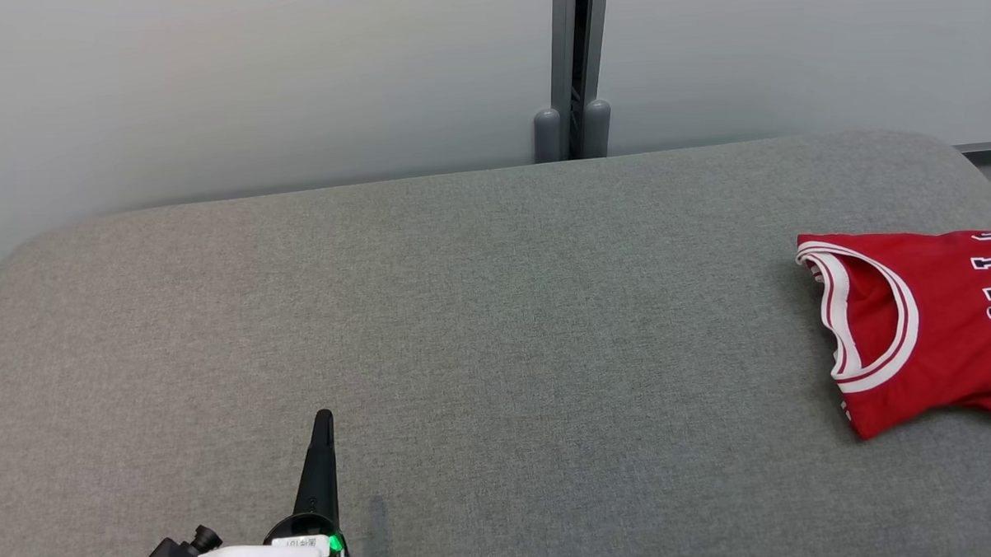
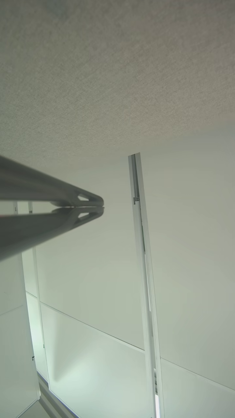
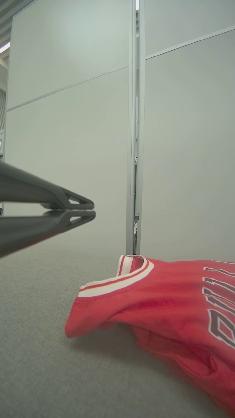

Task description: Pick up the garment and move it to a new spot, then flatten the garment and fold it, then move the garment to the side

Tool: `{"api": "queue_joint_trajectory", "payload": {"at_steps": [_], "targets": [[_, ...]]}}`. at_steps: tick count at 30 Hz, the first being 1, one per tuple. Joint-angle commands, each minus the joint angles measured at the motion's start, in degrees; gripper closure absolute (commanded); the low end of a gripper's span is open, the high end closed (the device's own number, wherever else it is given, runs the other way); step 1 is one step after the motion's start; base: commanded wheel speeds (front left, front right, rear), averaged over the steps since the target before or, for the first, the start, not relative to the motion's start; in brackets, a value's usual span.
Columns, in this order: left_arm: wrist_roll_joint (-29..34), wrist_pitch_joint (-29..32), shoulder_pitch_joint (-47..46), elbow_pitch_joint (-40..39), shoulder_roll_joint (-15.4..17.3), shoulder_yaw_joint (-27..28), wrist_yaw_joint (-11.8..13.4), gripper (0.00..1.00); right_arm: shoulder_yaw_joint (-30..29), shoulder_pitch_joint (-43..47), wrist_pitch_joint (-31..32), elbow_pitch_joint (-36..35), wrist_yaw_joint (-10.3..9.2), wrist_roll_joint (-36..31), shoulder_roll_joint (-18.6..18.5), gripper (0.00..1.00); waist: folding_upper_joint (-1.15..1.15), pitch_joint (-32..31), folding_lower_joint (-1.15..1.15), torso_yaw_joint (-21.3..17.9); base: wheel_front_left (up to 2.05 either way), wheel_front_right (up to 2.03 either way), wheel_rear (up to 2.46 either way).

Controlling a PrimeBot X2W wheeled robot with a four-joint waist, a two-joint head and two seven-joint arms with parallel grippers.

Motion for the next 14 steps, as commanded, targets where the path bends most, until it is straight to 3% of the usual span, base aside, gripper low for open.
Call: {"api": "queue_joint_trajectory", "payload": {"at_steps": [1,14], "targets": [[-0.06,-0.1,-0.92,0.06,0.14,0.08,-0.24,1.0,-0.08,-0.23,0.08,-0.04,0.0,0.37,-0.22,1.0,0.0,0.0,0.0,0.0,0.0,0.0,0.0],[-0.06,-0.1,-0.92,0.06,0.14,0.08,-0.24,1.0,-0.07,-0.23,0.08,-0.04,0.0,0.37,-0.22,1.0,0.0,0.0,0.0,0.0,0.0,0.0,0.0]]}}
